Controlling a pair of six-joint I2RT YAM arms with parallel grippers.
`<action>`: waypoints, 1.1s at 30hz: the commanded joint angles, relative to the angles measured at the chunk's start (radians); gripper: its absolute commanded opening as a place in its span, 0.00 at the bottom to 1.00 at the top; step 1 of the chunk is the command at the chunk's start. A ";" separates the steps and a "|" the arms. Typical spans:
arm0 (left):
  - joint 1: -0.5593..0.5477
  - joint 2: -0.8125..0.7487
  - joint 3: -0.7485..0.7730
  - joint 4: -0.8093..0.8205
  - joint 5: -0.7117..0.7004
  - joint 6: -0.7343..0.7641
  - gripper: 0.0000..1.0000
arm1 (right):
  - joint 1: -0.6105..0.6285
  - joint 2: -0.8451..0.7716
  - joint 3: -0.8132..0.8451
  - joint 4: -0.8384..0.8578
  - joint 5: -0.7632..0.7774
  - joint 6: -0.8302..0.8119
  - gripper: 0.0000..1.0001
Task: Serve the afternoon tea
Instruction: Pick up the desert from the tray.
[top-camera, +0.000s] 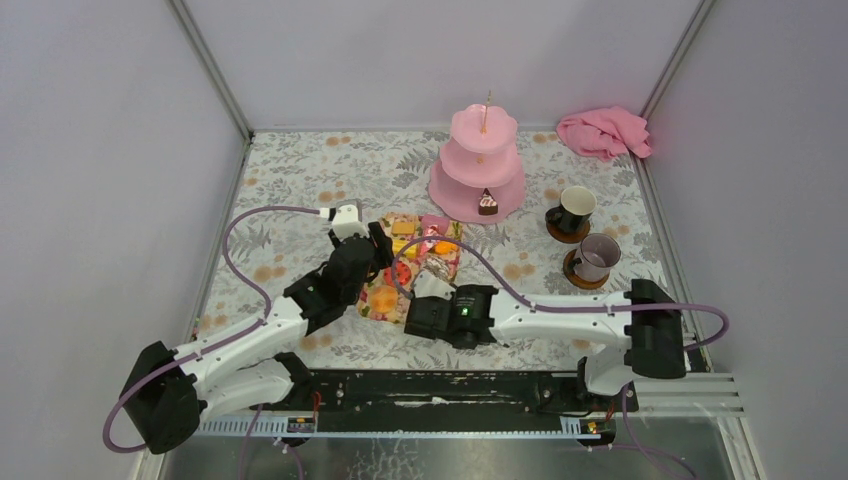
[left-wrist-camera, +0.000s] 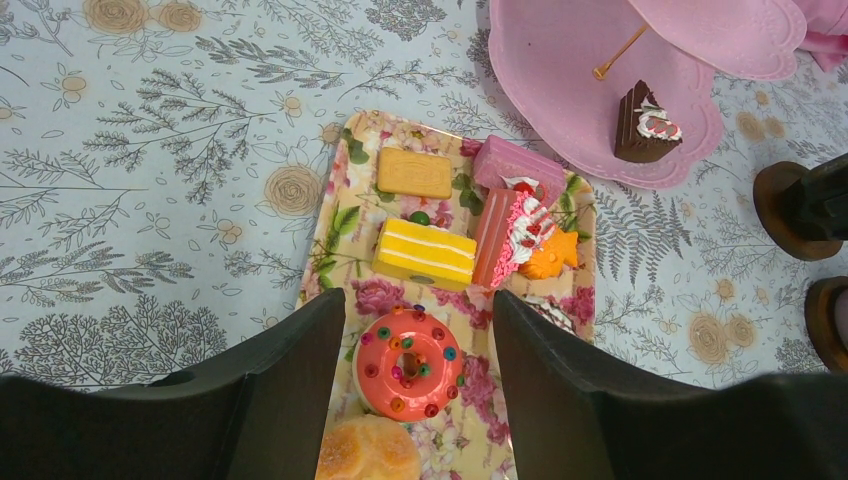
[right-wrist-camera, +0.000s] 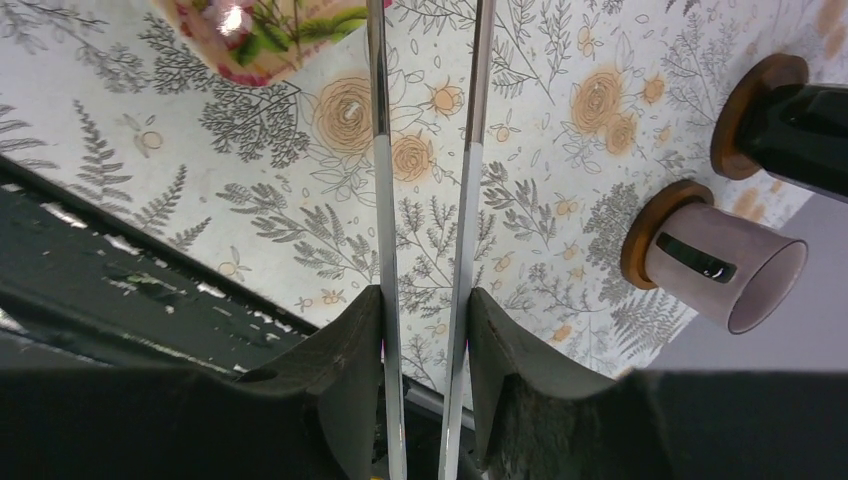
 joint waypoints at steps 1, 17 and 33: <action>0.006 -0.014 0.006 0.016 -0.015 0.014 0.64 | 0.009 -0.078 0.038 0.006 -0.049 0.026 0.00; 0.005 0.006 0.017 0.022 -0.010 0.017 0.64 | 0.009 -0.238 0.036 0.064 -0.065 0.113 0.00; 0.008 0.008 0.017 0.040 -0.005 0.026 0.64 | -0.045 -0.259 0.097 0.074 0.056 0.107 0.00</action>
